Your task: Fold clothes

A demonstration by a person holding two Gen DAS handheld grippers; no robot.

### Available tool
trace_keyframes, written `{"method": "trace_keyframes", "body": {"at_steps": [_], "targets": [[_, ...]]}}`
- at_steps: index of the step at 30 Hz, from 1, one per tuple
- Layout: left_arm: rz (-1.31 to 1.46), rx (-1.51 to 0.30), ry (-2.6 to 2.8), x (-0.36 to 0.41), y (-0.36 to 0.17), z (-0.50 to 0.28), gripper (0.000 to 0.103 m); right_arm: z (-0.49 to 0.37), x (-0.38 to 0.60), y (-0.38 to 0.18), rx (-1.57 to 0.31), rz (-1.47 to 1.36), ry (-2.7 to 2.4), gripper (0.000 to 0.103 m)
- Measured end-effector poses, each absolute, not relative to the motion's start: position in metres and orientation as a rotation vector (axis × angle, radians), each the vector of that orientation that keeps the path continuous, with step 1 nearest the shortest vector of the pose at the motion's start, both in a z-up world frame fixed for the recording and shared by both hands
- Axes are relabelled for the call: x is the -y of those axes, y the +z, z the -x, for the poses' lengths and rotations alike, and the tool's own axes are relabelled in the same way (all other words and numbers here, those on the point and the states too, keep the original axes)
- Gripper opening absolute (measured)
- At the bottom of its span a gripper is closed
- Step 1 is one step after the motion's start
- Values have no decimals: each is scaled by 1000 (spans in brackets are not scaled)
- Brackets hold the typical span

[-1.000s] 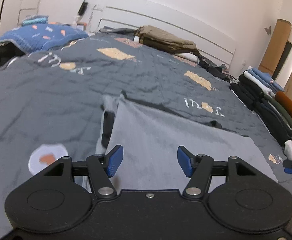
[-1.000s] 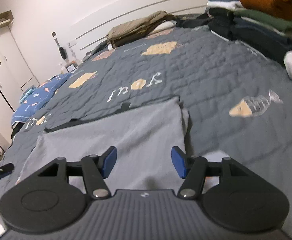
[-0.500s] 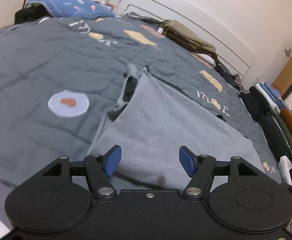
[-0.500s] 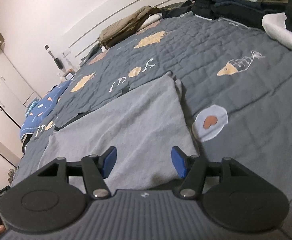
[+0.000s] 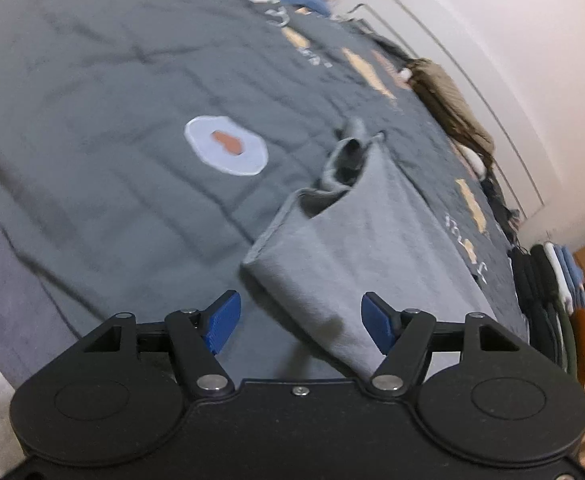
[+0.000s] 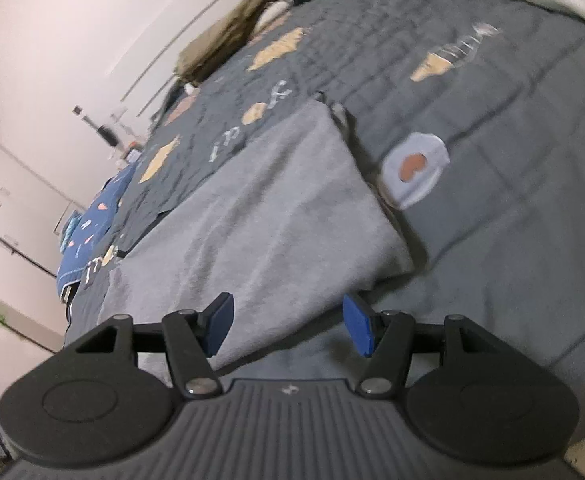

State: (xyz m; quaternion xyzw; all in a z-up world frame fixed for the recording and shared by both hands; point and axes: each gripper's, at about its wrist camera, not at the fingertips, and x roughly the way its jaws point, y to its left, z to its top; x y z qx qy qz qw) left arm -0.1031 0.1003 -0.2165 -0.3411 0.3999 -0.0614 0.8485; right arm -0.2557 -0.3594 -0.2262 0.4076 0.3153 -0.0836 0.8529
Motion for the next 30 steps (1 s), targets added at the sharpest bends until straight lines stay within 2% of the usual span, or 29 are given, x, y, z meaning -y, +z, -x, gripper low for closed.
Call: {"method": "trace_keyframes", "body": {"at_steps": [8, 18, 30], "targets": [[788, -850, -130, -97, -225, 94, 69, 262, 365, -246, -672, -1069, -169, 60], [796, -866, -164, -81, -230, 88, 69, 252, 366, -268, -644, -1138, -230, 60], [821, -863, -170, -78, -234, 76, 67, 243, 386, -280, -510, -1248, -274, 60]]}}
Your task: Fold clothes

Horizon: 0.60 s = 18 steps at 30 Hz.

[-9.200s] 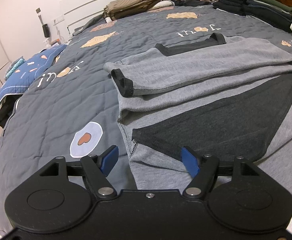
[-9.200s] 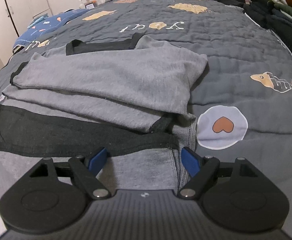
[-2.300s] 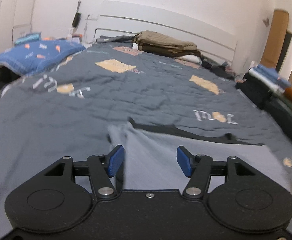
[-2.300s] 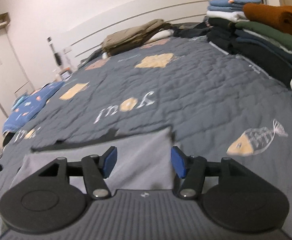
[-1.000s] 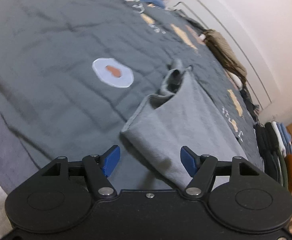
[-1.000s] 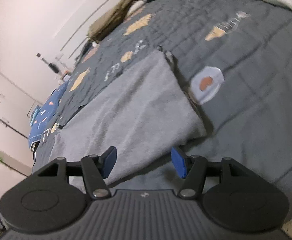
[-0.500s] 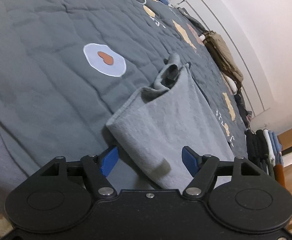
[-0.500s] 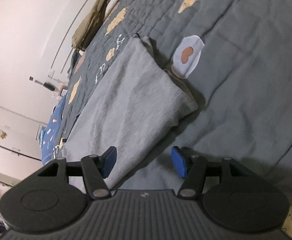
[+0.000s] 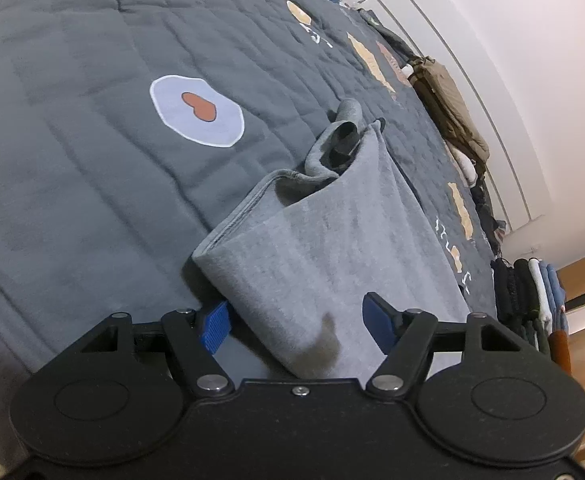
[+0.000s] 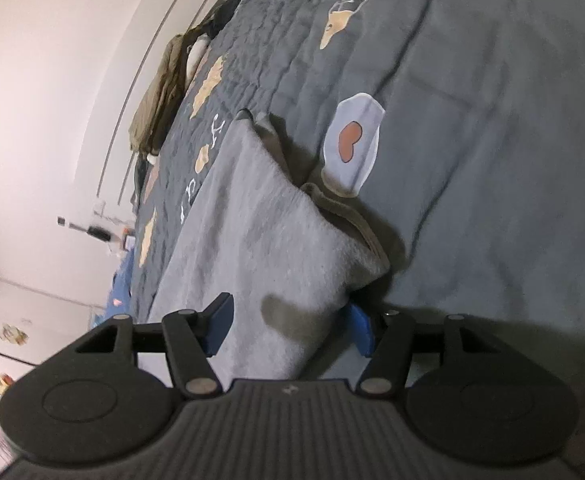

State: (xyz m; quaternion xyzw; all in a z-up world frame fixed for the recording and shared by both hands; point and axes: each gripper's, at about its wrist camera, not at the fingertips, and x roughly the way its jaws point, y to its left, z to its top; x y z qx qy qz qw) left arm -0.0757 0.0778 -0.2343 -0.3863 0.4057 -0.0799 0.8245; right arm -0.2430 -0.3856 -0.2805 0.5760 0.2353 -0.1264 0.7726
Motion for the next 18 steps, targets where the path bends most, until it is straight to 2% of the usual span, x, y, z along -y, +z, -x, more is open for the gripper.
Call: {"method": "trace_keyframes", "body": {"at_steps": [2, 4, 6, 7, 8, 10, 18], "targets": [[828, -859, -169, -78, -235, 74, 60, 241, 387, -283, -494, -1269, -271, 60], [840, -859, -162, -80, -236, 73, 38, 238, 389, -285, -476, -1280, -270, 57], [851, -860, -152, -83, -239, 72, 21, 237, 389, -284, -460, -1278, -274, 39], [858, -860, -148, -85, -240, 72, 16, 238, 390, -284, -451, -1280, -276, 16], [867, -857, -147, -86, -240, 73, 14, 239, 391, -283, -443, -1286, -275, 7], [880, -842, -149, -89, -238, 75, 8, 240, 393, -280, -423, -1299, -266, 7], [884, -821, -154, -99, -223, 91, 6, 263, 402, -257, -325, -1336, -227, 4]]}}
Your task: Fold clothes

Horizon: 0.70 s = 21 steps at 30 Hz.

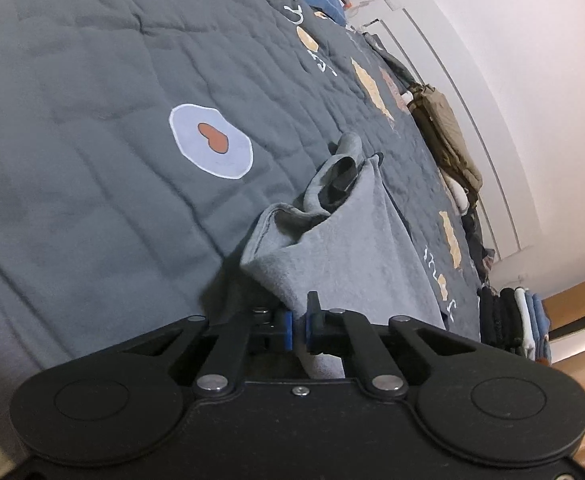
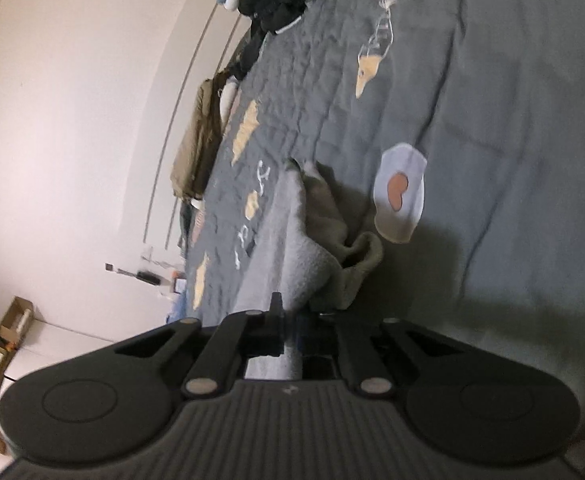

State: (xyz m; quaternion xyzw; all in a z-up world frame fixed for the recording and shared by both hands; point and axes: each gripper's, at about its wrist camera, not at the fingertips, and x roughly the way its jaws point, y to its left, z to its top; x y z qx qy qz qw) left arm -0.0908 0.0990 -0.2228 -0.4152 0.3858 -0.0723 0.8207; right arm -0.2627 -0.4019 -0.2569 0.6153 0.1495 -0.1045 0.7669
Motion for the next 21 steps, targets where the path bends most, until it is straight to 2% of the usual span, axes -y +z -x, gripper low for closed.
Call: {"method": "trace_keyframes", "body": {"at_steps": [15, 18, 21], "targets": [[708, -898, -222, -103, -205, 160, 5, 338, 399, -241, -403, -1321, -232, 4], [631, -927, -211, -100, -207, 170, 5, 346, 396, -241, -485, -1236, -276, 4], [465, -957, -168, -87, -207, 170, 13, 341, 390, -236, -597, -1053, -360, 7]]}}
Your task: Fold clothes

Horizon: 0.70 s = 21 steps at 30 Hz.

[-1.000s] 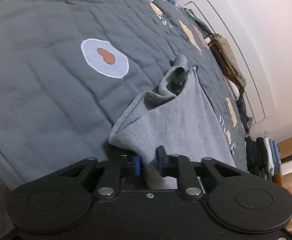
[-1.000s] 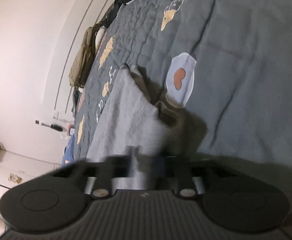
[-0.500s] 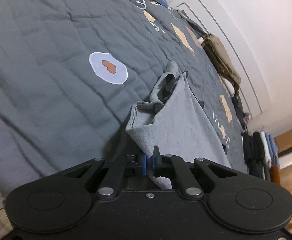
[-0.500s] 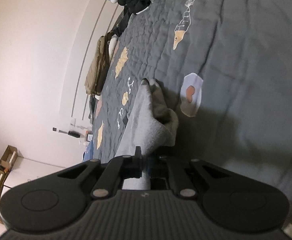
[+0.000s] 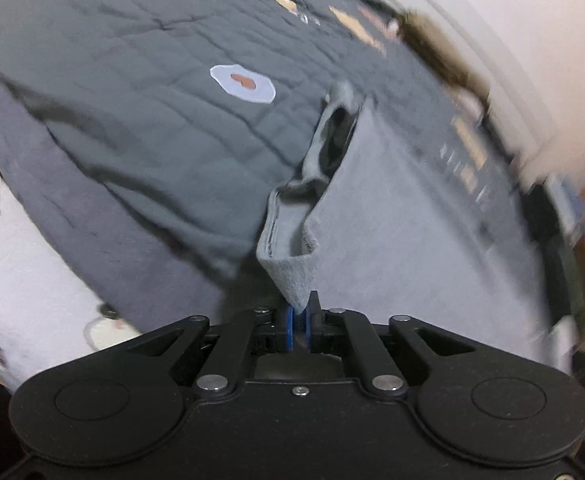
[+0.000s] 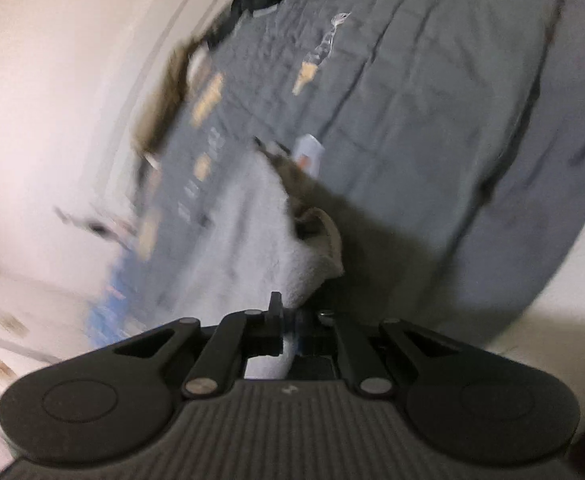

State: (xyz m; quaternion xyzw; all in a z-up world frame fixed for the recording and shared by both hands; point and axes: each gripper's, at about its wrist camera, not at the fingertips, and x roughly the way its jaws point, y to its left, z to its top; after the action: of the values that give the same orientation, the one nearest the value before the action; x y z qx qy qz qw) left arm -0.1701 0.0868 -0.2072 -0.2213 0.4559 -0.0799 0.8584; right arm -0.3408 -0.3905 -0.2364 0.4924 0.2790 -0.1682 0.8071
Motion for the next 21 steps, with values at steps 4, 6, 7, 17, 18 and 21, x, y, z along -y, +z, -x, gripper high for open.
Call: {"method": "trace_keyframes", "body": {"at_steps": [4, 6, 7, 17, 18, 21], "targets": [[321, -912, -120, -80, -198, 178, 26, 340, 385, -224, -620, -879, -442, 12], [283, -871, -99, -80, -191, 183, 33, 340, 379, -214, -594, -806, -457, 15], [266, -850, -87, -81, -187, 185, 35, 339, 375, -209, -587, -752, -465, 17], [118, -671, -115, -73, -150, 184, 41, 322, 383, -168, -526, -541, -449, 31], [98, -652, -133, -69, -145, 179, 41, 315, 385, -166, -525, -546, -431, 31], [81, -604, -198, -59, -135, 159, 43, 290, 389, -157, -526, -532, -365, 32]]}}
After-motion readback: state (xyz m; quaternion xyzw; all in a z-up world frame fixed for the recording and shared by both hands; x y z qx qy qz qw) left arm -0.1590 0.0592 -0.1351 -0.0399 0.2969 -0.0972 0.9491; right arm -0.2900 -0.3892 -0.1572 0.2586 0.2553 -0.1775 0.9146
